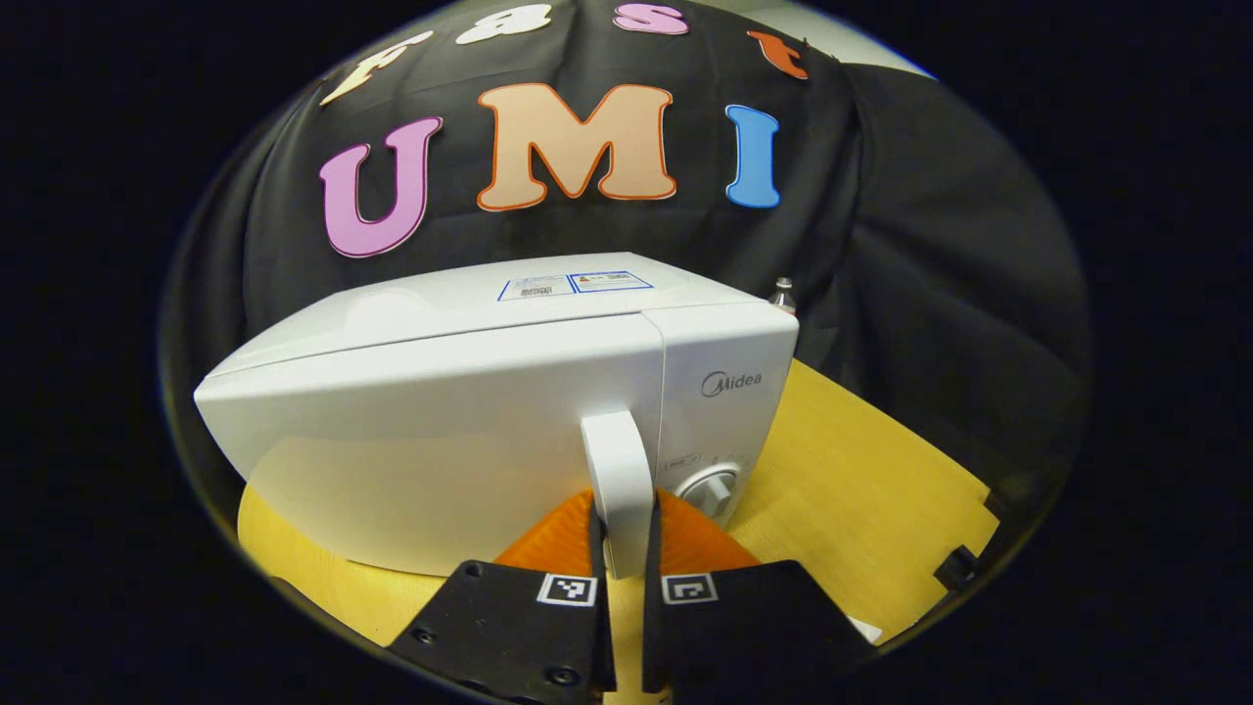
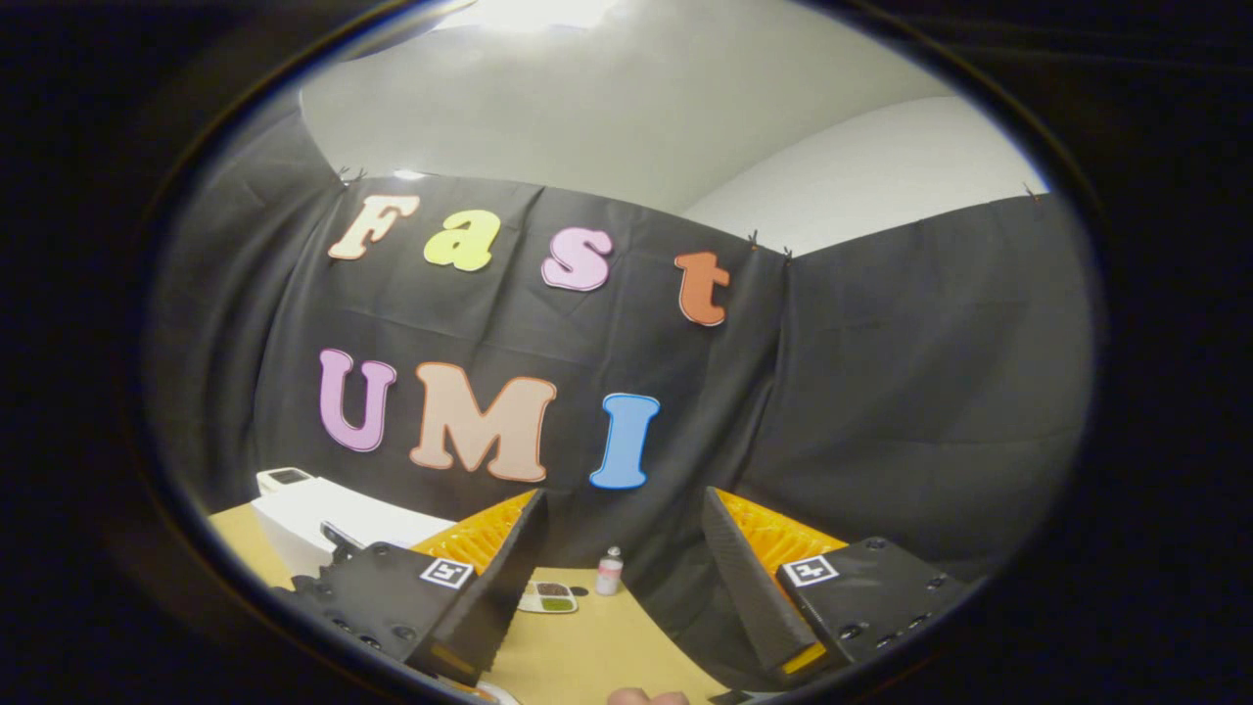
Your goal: Open the microwave oven with the left hand, put the food in, and close the microwave oven.
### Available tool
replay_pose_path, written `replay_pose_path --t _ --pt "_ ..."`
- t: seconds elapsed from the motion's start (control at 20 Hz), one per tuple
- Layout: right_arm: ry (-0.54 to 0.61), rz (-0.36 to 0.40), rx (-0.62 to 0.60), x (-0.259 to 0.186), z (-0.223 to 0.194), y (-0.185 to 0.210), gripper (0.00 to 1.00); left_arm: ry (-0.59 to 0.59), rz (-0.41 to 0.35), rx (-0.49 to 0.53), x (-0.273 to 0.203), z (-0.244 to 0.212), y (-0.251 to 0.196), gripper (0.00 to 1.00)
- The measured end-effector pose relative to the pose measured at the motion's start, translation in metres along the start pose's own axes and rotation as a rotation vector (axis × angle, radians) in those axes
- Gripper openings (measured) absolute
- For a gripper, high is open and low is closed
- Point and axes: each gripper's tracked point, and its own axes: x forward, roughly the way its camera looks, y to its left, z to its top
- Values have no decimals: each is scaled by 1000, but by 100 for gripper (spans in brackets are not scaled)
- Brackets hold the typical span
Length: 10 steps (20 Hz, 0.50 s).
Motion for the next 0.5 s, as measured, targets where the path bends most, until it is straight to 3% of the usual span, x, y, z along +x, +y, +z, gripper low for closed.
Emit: replay_pose_path --t 0.15,0.5 --pt "4 8 4 -1 0 2 96 -11 -23 1 -1 2 0 2" --pt "-10 14 -22 -8 4 1 96 -15 -42 11 -24 -8 -6 1"
